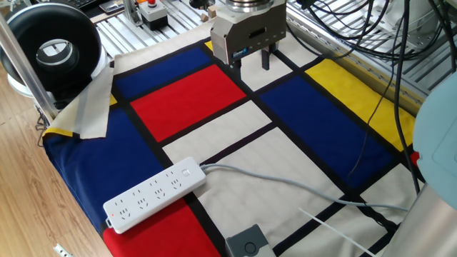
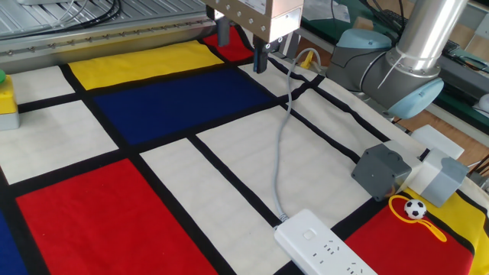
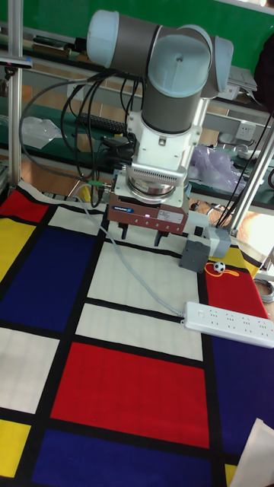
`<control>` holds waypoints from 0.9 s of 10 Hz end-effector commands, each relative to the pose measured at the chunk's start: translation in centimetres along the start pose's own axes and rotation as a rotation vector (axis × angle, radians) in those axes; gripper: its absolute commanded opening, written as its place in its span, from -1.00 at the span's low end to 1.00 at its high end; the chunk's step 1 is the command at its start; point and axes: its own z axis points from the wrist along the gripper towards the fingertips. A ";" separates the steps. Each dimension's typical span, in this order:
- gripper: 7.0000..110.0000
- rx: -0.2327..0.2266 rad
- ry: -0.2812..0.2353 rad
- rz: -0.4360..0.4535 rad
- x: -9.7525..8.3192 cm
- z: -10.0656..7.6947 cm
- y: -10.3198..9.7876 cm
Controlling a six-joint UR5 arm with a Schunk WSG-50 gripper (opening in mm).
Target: Turn off the power strip by pressing the button
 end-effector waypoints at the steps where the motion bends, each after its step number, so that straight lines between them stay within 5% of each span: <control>1: -1.00 -0.018 0.003 0.000 0.1 0.0 0.5; 9: -1.00 -0.010 0.004 0.007 0.2 0.2 0.3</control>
